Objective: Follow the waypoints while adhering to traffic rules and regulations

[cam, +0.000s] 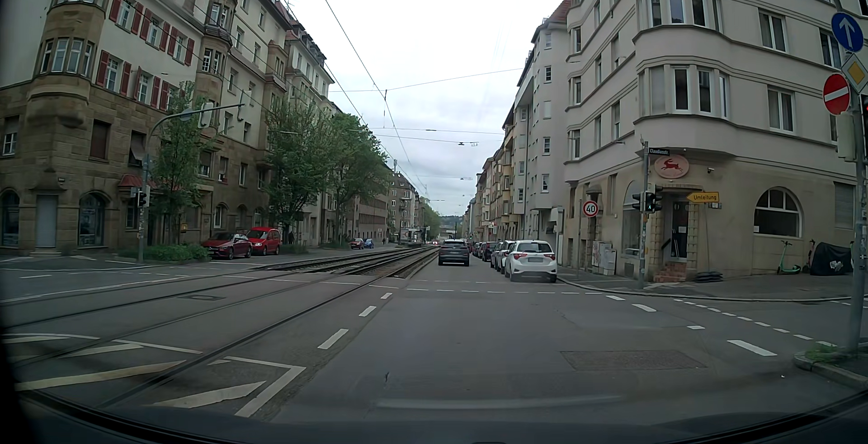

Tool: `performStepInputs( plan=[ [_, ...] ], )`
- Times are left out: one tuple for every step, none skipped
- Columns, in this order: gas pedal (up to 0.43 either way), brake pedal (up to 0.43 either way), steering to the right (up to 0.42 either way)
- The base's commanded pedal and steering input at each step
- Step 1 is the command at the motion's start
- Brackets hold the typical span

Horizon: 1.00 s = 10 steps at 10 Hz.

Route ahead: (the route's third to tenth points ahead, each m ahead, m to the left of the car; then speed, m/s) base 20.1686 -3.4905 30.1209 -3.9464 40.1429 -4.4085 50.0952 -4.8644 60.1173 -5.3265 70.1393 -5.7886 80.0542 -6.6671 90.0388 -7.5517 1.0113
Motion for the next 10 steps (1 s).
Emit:
performStepInputs(
  plan=[
    [0.000,0.274,0.000],
    [0.000,0.274,0.000],
    [0.000,0.274,-0.001],
    [0.000,0.274,-0.003],
    [0.000,0.274,-0.005],
    [0.000,0.274,-0.005],
    [0.000,0.274,-0.005],
    [0.000,0.268,-0.005],
    [0.000,0.274,-0.007],
    [0.000,0.274,-0.008]
  ],
)
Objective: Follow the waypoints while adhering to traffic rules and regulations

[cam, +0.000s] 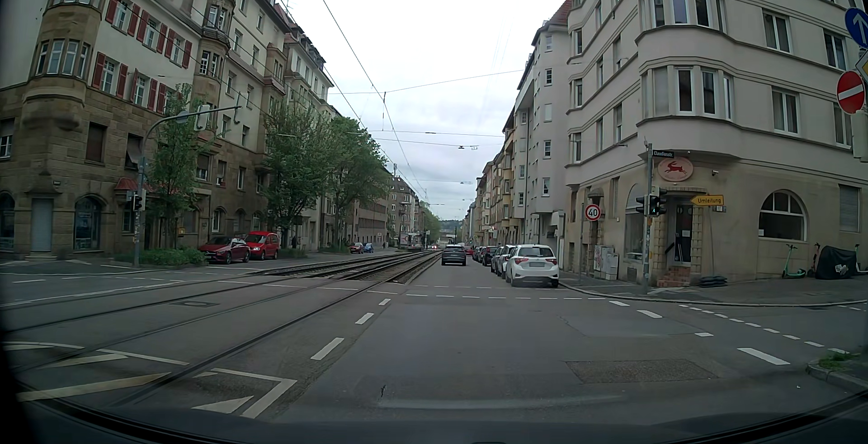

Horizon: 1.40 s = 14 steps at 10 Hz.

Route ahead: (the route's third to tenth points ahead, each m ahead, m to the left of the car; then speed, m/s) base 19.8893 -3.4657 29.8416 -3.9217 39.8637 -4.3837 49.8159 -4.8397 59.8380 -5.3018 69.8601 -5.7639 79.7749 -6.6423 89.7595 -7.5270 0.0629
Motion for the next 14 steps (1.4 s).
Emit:
performStepInputs(
  plan=[
    [0.000,0.274,-0.008],
    [0.000,0.280,-0.007],
    [0.000,0.280,-0.008],
    [0.000,0.280,-0.007],
    [0.000,0.280,-0.007],
    [0.000,0.274,-0.008],
    [0.000,0.280,-0.008],
    [0.000,0.280,-0.008],
    [0.000,0.280,-0.007],
    [0.000,0.280,-0.007],
    [0.000,0.280,-0.007],
    [0.000,0.280,-0.008],
    [0.000,0.280,-0.008],
    [0.000,0.280,-0.007]
  ],
)
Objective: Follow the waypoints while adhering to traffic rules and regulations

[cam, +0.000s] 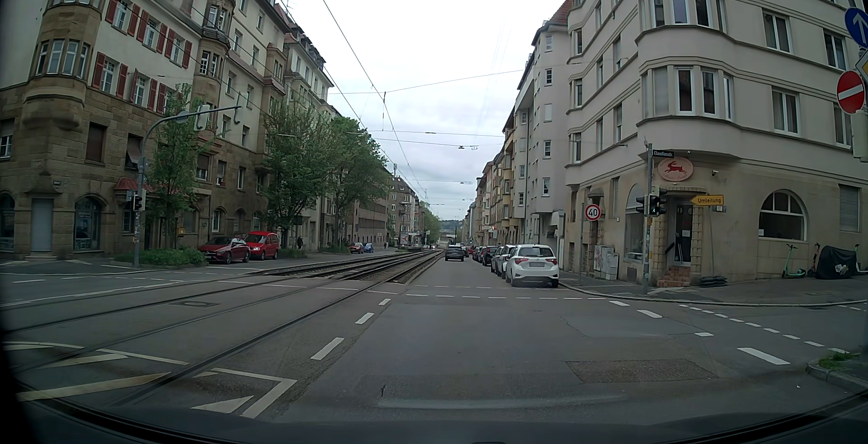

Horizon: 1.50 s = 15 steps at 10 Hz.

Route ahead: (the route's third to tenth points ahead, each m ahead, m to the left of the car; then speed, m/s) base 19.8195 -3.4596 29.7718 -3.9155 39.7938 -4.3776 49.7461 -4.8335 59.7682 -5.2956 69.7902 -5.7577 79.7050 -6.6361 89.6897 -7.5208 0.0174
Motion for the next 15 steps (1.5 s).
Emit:
performStepInputs(
  plan=[
    [0.000,0.280,-0.010],
    [0.000,0.280,-0.011],
    [0.000,0.287,-0.011],
    [0.000,0.280,-0.011],
    [0.000,0.287,-0.011],
    [0.000,0.287,-0.011],
    [0.000,0.287,-0.012],
    [0.000,0.287,-0.012],
    [0.000,0.287,-0.012],
    [0.000,0.287,-0.011],
    [0.000,0.287,-0.011],
    [0.000,0.287,-0.011],
    [0.000,0.287,-0.011],
    [0.000,0.287,-0.011],
    [0.000,0.287,-0.011]
  ],
)
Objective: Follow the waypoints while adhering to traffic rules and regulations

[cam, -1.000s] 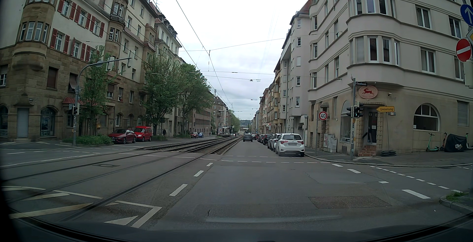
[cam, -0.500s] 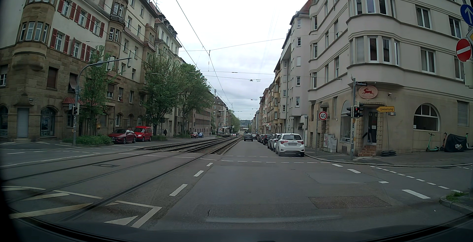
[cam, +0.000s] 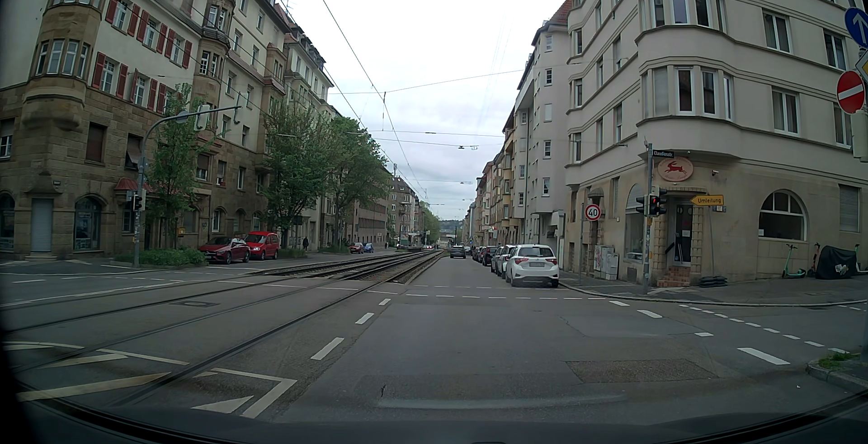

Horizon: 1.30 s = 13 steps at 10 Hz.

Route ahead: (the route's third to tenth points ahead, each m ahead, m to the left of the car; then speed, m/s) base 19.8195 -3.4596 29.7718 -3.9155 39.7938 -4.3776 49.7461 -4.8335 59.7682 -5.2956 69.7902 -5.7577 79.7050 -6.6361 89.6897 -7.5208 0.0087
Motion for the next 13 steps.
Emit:
performStepInputs(
  plan=[
    [0.000,0.287,-0.011],
    [0.000,0.287,-0.011],
    [0.000,0.287,-0.011],
    [0.000,0.287,-0.011],
    [0.000,0.287,-0.011],
    [0.000,0.287,-0.011],
    [0.000,0.287,-0.012],
    [0.000,0.287,-0.012],
    [0.000,0.287,-0.012],
    [0.000,0.287,-0.011],
    [0.000,0.287,-0.011],
    [0.000,0.287,-0.011],
    [0.000,0.287,-0.011]
  ],
)
